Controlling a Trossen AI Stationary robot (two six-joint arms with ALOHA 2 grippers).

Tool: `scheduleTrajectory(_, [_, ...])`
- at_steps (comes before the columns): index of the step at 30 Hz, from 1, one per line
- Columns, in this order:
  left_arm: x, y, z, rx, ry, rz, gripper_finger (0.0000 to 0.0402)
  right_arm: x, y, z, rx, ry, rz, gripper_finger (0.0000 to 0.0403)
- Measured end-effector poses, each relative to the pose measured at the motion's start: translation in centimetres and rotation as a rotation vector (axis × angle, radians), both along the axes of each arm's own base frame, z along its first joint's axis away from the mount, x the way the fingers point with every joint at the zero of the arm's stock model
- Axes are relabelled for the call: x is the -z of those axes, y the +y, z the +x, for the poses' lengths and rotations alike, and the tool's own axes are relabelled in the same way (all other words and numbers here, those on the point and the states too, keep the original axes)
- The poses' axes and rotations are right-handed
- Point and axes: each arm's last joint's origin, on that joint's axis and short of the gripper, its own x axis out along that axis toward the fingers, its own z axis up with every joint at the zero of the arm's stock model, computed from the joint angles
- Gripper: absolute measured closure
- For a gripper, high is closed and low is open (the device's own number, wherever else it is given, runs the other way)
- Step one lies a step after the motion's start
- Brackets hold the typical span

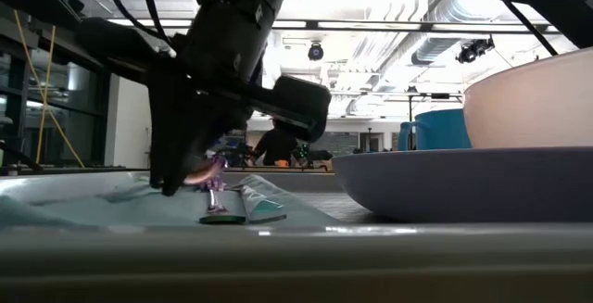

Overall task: Set up tray
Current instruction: Adjust the purple spoon on the blue napkin

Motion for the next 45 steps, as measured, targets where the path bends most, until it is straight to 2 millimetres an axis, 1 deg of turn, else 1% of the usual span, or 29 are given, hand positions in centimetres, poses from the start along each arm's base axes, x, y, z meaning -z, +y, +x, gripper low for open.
scheduleTrajectory(6, [0.0, 0.0, 0.0, 0.001, 0.0, -0.001, 0.0346, -1.0, 0.1, 0.4, -0.001, -0.042, 0.013, 0.0402])
scheduleTrajectory(15, [0.0, 0.0, 0.0, 0.009, 0.002, -0.007, 0.0346, -3.2, 0.2, 0.9, -0.034, -0.13, 0.013, 0.0402])
scheduleTrajectory(21, [0.0, 0.0, 0.0, 0.011, 0.003, -0.009, 0.0346, -4.2, 0.0, 0.2, -0.092, -0.111, -0.03, 0.0402])
scheduleTrajectory(24, [0.0, 0.0, 0.0, 0.011, 0.003, -0.009, 0.0346, -4.2, -0.4, 0.2, -0.162, -0.113, -0.06, 0.0403])
scheduleTrajectory(28, [0.0, 0.0, 0.0, 0.011, 0.003, -0.009, 0.0346, -4.6, -0.8, 0.5, -0.29, -0.178, -0.103, 0.0403])
scheduleTrajectory(32, [0.0, -0.1, 0.0, 0.014, 0.004, -0.011, 0.0346, -4.5, -0.8, 0.3, -0.359, -0.161, -0.099, 0.0403])
scheduleTrajectory(36, [0.0, -0.1, 0.0, 0.025, 0.007, -0.02, 0.0346, -4.3, -0.7, -0.2, -0.397, -0.115, -0.064, 0.0403])
scheduleTrajectory(40, [0.0, -0.1, 0.0, 0.028, 0.008, -0.022, 0.0346, -4.2, -0.5, -0.1, -0.408, -0.114, -0.059, 0.0403])
scheduleTrajectory(45, [0.0, -0.1, 0.0, 0.028, 0.007, -0.022, 0.0346, -2.9, -0.5, -0.3, -0.421, -0.089, -0.048, 0.0402])
